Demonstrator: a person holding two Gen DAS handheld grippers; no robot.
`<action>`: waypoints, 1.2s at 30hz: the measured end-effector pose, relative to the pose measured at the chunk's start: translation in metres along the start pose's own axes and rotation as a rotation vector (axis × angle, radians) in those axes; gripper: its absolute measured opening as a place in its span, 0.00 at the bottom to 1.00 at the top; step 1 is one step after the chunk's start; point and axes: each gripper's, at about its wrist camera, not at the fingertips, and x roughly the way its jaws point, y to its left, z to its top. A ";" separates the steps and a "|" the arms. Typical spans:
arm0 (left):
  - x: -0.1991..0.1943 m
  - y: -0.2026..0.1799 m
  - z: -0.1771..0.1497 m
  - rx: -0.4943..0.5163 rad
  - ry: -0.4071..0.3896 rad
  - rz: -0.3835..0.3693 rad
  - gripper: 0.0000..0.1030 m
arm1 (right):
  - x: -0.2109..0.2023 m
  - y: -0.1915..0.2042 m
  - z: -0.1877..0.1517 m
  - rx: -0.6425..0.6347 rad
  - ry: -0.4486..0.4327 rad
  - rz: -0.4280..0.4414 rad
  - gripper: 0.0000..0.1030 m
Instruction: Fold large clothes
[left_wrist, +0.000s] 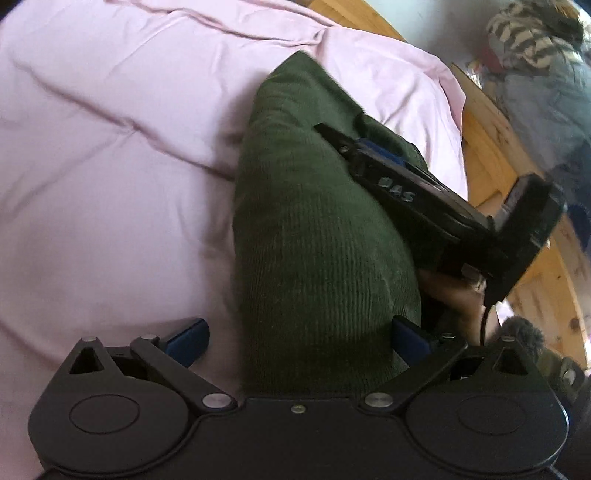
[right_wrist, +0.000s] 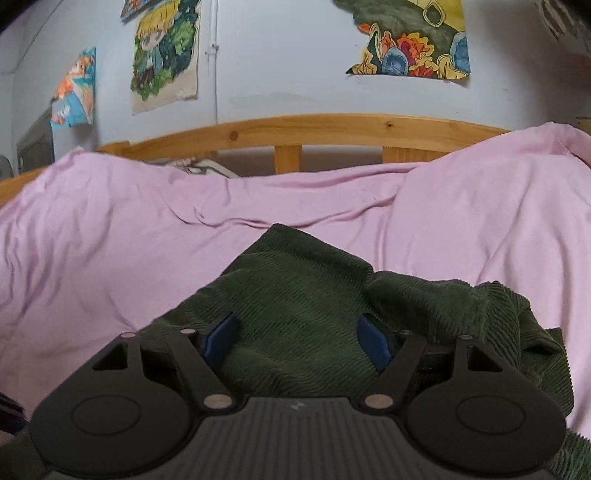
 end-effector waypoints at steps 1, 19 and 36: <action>0.001 -0.002 0.000 0.005 -0.004 0.010 0.99 | 0.001 0.000 0.001 0.003 0.003 -0.001 0.74; -0.012 -0.030 0.046 0.157 -0.212 0.154 1.00 | -0.111 -0.001 -0.052 0.103 -0.001 -0.424 0.99; 0.018 -0.017 0.031 0.132 -0.220 0.127 1.00 | -0.100 -0.031 -0.067 0.268 0.019 -0.291 0.99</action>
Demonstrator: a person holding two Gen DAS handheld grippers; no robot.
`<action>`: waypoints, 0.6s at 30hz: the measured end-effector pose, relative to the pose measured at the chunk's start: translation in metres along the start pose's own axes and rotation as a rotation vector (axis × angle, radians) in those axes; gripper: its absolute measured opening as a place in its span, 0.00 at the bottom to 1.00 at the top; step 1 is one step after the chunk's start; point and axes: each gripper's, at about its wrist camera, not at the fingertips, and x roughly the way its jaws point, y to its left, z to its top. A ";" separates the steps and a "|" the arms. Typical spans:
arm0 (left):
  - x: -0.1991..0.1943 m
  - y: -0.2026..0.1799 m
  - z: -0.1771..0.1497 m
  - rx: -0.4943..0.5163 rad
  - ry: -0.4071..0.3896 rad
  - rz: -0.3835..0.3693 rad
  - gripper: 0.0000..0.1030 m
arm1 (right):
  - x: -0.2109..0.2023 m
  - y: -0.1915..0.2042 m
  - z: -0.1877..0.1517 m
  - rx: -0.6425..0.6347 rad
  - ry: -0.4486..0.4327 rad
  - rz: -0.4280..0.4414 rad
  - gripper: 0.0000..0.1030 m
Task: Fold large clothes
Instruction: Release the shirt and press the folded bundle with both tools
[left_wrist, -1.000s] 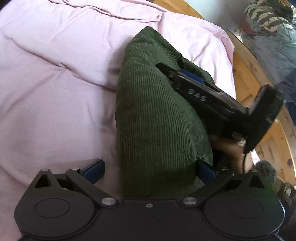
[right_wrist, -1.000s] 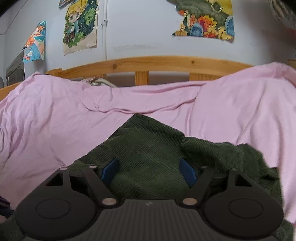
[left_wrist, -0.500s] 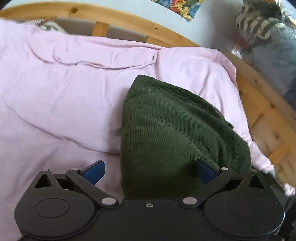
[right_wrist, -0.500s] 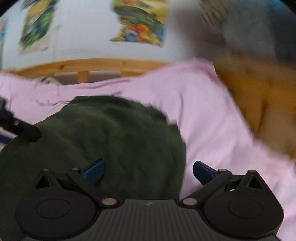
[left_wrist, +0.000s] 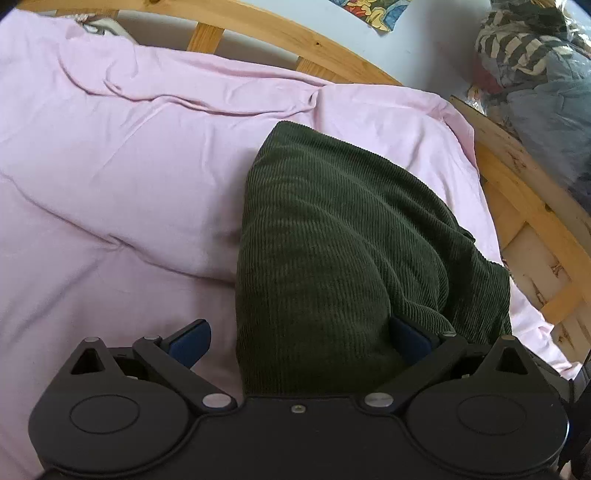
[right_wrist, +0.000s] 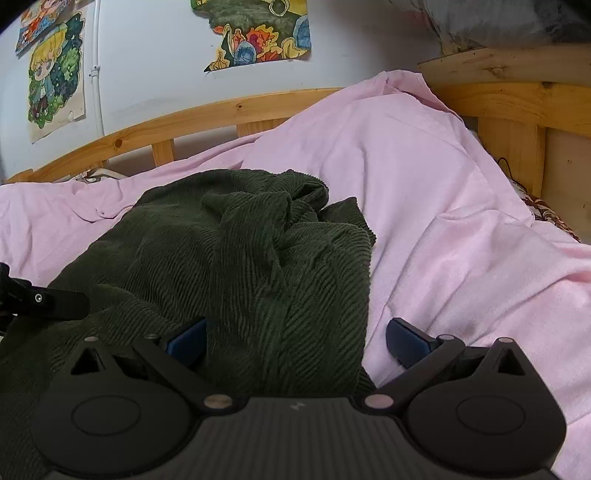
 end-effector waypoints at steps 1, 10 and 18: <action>-0.005 -0.001 0.002 0.006 -0.002 0.001 1.00 | -0.003 -0.002 0.000 0.012 -0.007 0.014 0.99; -0.059 -0.005 -0.023 -0.050 0.079 -0.039 1.00 | -0.040 -0.003 0.010 0.100 0.049 -0.004 0.99; -0.061 0.003 -0.043 -0.055 0.168 -0.018 1.00 | -0.054 -0.003 0.008 0.158 0.175 0.006 0.99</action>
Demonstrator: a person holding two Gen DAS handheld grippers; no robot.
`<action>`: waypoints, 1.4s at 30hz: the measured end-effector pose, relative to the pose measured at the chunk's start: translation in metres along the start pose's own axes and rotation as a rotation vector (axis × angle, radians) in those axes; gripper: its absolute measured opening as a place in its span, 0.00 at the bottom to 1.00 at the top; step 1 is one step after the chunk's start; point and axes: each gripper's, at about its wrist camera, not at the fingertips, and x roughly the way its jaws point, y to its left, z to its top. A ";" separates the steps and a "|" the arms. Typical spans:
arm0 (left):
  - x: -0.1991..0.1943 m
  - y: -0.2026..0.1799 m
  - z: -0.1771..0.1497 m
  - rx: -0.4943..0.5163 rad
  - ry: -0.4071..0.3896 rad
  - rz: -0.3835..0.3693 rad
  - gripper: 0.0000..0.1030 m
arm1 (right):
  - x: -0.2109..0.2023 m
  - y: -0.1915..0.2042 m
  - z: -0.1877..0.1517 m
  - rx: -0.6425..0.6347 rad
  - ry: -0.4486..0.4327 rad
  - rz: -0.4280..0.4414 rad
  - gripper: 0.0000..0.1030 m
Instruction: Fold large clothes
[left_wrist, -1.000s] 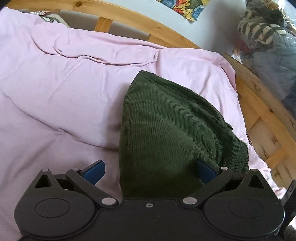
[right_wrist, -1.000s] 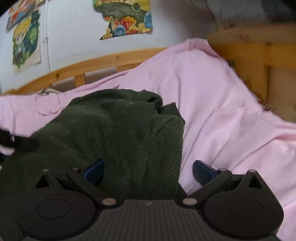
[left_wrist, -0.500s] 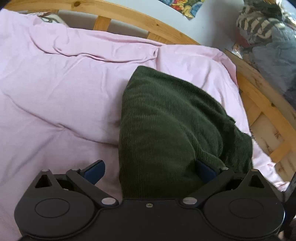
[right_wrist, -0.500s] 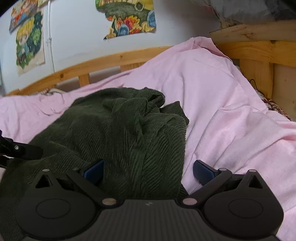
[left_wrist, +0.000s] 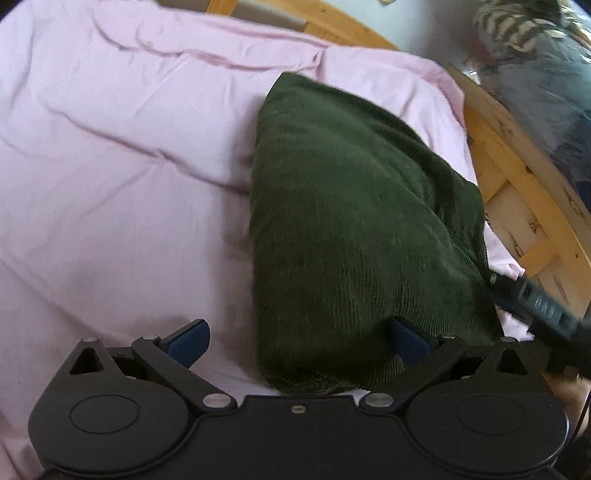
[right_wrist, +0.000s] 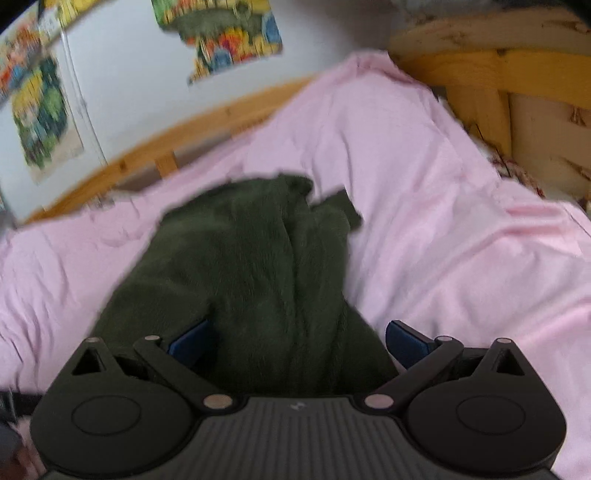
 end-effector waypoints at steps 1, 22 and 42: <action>0.001 -0.001 0.000 0.001 0.008 0.007 1.00 | 0.004 -0.001 -0.003 -0.012 0.027 -0.015 0.99; 0.004 -0.010 -0.005 0.090 -0.011 0.069 1.00 | 0.008 0.004 -0.009 -0.056 0.017 -0.022 0.99; -0.016 -0.017 0.022 0.213 -0.143 -0.014 1.00 | 0.056 -0.047 0.036 0.162 -0.143 0.296 0.99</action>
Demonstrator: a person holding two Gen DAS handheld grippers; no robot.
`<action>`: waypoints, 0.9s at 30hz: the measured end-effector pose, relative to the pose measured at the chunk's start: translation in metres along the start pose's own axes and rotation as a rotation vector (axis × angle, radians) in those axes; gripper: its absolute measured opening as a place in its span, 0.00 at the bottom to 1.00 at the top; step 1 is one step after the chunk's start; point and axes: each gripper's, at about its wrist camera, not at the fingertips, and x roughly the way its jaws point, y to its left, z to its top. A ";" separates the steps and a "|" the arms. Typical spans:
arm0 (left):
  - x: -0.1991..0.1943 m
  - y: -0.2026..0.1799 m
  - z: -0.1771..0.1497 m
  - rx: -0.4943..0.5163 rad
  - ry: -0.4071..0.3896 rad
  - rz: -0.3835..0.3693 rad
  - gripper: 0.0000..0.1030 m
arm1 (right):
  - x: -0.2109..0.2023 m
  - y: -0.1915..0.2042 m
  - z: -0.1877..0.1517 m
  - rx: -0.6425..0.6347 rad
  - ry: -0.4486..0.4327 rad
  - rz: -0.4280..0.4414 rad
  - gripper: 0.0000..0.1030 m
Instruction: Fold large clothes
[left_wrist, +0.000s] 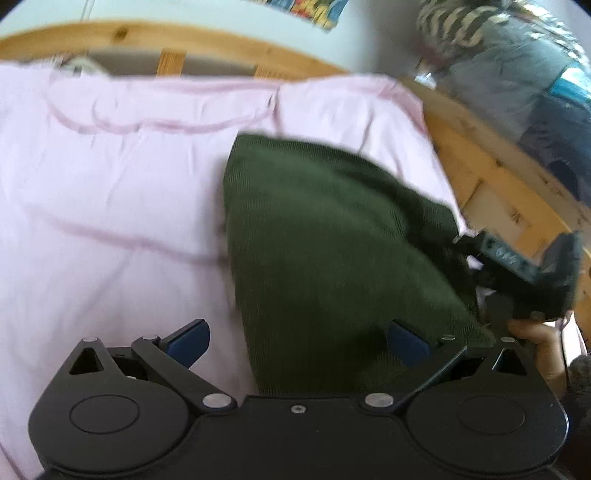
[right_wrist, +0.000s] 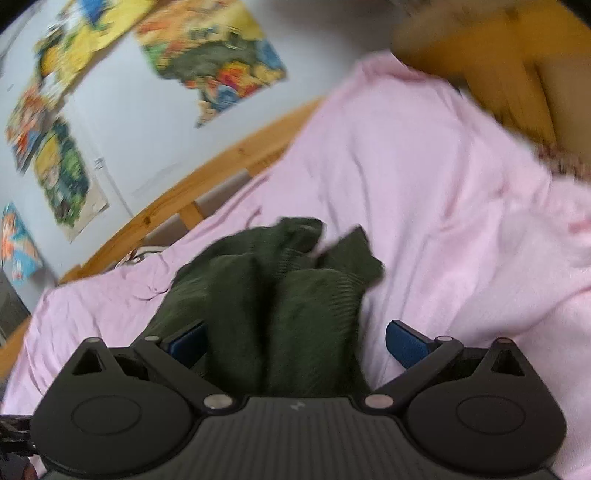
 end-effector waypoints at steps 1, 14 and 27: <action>0.001 0.003 0.005 0.002 -0.009 -0.002 1.00 | 0.002 -0.001 0.000 -0.008 0.000 0.015 0.99; 0.042 0.039 0.025 -0.160 0.110 -0.113 1.00 | 0.039 0.003 0.014 -0.094 -0.017 0.013 0.99; 0.083 0.043 0.030 -0.247 0.237 -0.262 1.00 | 0.040 -0.002 0.006 -0.106 -0.015 0.051 0.99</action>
